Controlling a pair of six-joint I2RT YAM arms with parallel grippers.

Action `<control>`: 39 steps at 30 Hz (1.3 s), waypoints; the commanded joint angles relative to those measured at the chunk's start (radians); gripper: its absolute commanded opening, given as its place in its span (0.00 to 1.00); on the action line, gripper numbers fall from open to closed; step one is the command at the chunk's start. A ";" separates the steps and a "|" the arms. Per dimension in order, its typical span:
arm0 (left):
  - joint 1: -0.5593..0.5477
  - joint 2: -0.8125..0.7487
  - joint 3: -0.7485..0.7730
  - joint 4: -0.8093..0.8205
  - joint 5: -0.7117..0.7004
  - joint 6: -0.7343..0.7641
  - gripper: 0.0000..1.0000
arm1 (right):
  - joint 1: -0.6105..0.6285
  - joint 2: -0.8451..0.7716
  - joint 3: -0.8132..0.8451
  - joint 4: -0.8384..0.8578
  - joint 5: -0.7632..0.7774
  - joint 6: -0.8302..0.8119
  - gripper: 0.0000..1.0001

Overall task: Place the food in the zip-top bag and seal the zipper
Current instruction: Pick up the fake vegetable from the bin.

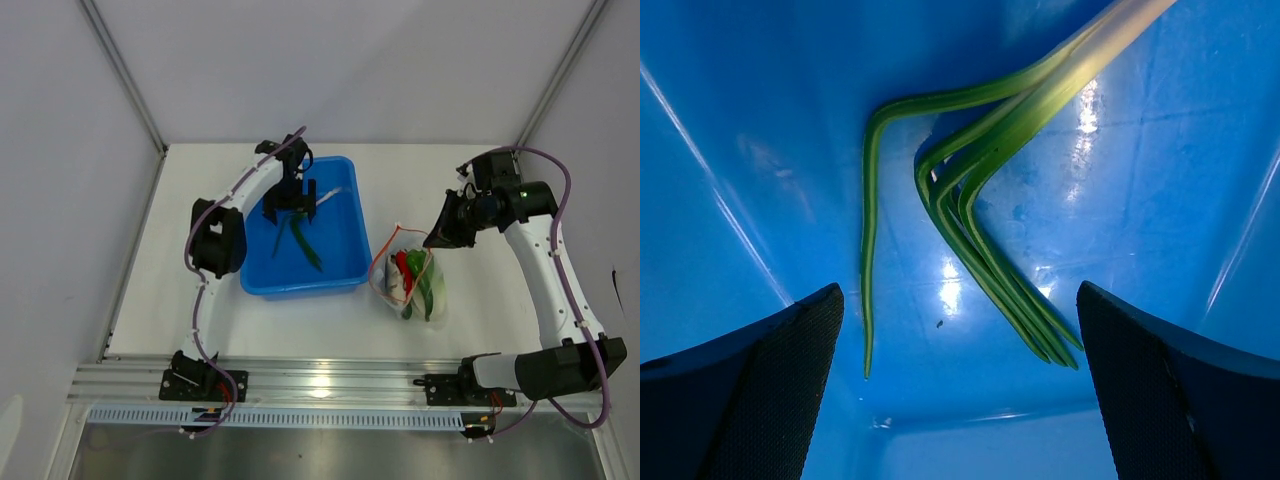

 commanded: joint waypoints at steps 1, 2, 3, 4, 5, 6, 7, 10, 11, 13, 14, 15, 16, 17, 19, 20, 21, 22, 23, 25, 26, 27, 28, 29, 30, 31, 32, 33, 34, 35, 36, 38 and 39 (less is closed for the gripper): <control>0.004 0.018 0.007 -0.033 0.011 -0.032 0.99 | -0.002 0.005 -0.007 0.013 -0.015 -0.002 0.00; 0.004 0.022 0.011 -0.041 0.011 -0.033 0.99 | -0.002 0.004 -0.009 0.015 -0.015 0.000 0.00; 0.004 0.031 0.013 -0.044 0.011 -0.035 0.99 | -0.002 0.004 -0.010 0.017 -0.017 0.001 0.00; 0.004 0.034 0.010 -0.047 0.011 -0.036 1.00 | -0.004 0.004 -0.013 0.018 -0.017 0.001 0.00; 0.004 0.038 0.005 -0.050 0.004 -0.042 1.00 | -0.002 0.004 -0.013 0.020 -0.017 0.001 0.00; 0.004 0.035 -0.001 -0.050 0.001 -0.046 0.99 | -0.002 0.004 -0.015 0.023 -0.018 0.000 0.00; 0.004 0.031 -0.010 -0.047 -0.028 -0.047 1.00 | -0.002 0.005 -0.016 0.023 -0.020 0.001 0.00; 0.004 0.031 -0.027 -0.040 -0.045 -0.047 0.99 | -0.002 0.004 -0.022 0.029 -0.021 0.004 0.00; 0.004 0.036 -0.021 -0.041 -0.041 -0.047 0.99 | -0.002 0.004 -0.024 0.029 -0.023 0.006 0.00; 0.004 0.050 -0.018 -0.049 -0.035 -0.044 0.99 | -0.002 0.004 -0.024 0.030 -0.024 0.009 0.00; 0.004 0.053 -0.019 -0.052 -0.026 -0.043 1.00 | -0.004 0.005 -0.024 0.032 -0.023 0.007 0.00; 0.004 0.056 -0.018 -0.056 -0.024 -0.043 0.99 | -0.002 0.005 -0.022 0.032 -0.024 0.009 0.00; 0.004 0.062 -0.018 -0.059 -0.024 -0.044 0.99 | -0.002 0.007 -0.022 0.033 -0.024 0.010 0.00; 0.004 0.064 -0.030 -0.058 -0.021 -0.044 0.99 | -0.002 0.008 -0.022 0.032 -0.024 0.009 0.00; 0.004 0.064 -0.045 -0.052 -0.021 -0.044 0.99 | -0.002 0.008 -0.022 0.033 -0.023 0.012 0.00; 0.004 0.064 -0.047 -0.052 -0.024 -0.047 0.99 | -0.002 0.008 -0.024 0.033 -0.023 0.012 0.00; 0.004 0.064 -0.052 -0.052 -0.025 -0.049 1.00 | -0.002 0.008 -0.024 0.033 -0.023 0.012 0.00; 0.004 0.064 -0.055 -0.047 -0.022 -0.050 0.98 | -0.002 0.008 -0.026 0.032 -0.021 0.012 0.00; 0.002 0.062 -0.064 -0.046 -0.021 -0.050 0.97 | -0.002 0.010 -0.027 0.035 -0.023 0.015 0.00; 0.002 0.053 -0.073 -0.021 -0.019 -0.059 0.96 | -0.004 0.011 -0.029 0.037 -0.024 0.015 0.00; 0.000 0.048 -0.097 -0.010 -0.012 -0.064 0.96 | -0.002 0.011 -0.030 0.037 -0.026 0.017 0.00; 0.000 0.042 -0.102 -0.003 -0.009 -0.067 0.94 | -0.002 0.011 -0.030 0.040 -0.026 0.017 0.00; 0.000 0.042 -0.104 -0.003 -0.009 -0.072 0.93 | -0.004 0.011 -0.030 0.041 -0.024 0.017 0.00; -0.001 0.042 -0.102 -0.001 -0.009 -0.076 0.92 | -0.002 0.013 -0.030 0.040 -0.026 0.018 0.00; -0.001 0.042 -0.104 0.000 -0.009 -0.076 0.89 | -0.002 0.011 -0.029 0.040 -0.026 0.020 0.00; -0.001 0.044 -0.102 0.005 0.022 -0.076 0.87 | -0.002 0.013 -0.029 0.041 -0.026 0.020 0.00; -0.003 0.044 -0.101 0.005 0.030 -0.075 0.84 | -0.001 0.013 -0.029 0.041 -0.024 0.018 0.00; -0.003 0.048 -0.098 0.003 0.034 -0.076 0.80 | -0.001 0.014 -0.029 0.041 -0.024 0.020 0.00; -0.003 0.050 -0.098 0.003 0.040 -0.076 0.78 | -0.001 0.013 -0.026 0.041 -0.024 0.018 0.00; -0.003 0.051 -0.096 0.002 0.047 -0.078 0.75 | -0.001 0.013 -0.024 0.040 -0.024 0.018 0.00; -0.004 0.051 -0.096 0.000 0.057 -0.078 0.69 | -0.001 0.014 -0.021 0.041 -0.023 0.020 0.00; -0.004 0.051 -0.099 0.002 0.063 -0.081 0.61 | -0.002 0.013 -0.019 0.038 -0.020 0.020 0.00; -0.006 0.053 -0.102 0.003 0.071 -0.081 0.53 | -0.001 0.011 -0.021 0.040 -0.020 0.021 0.00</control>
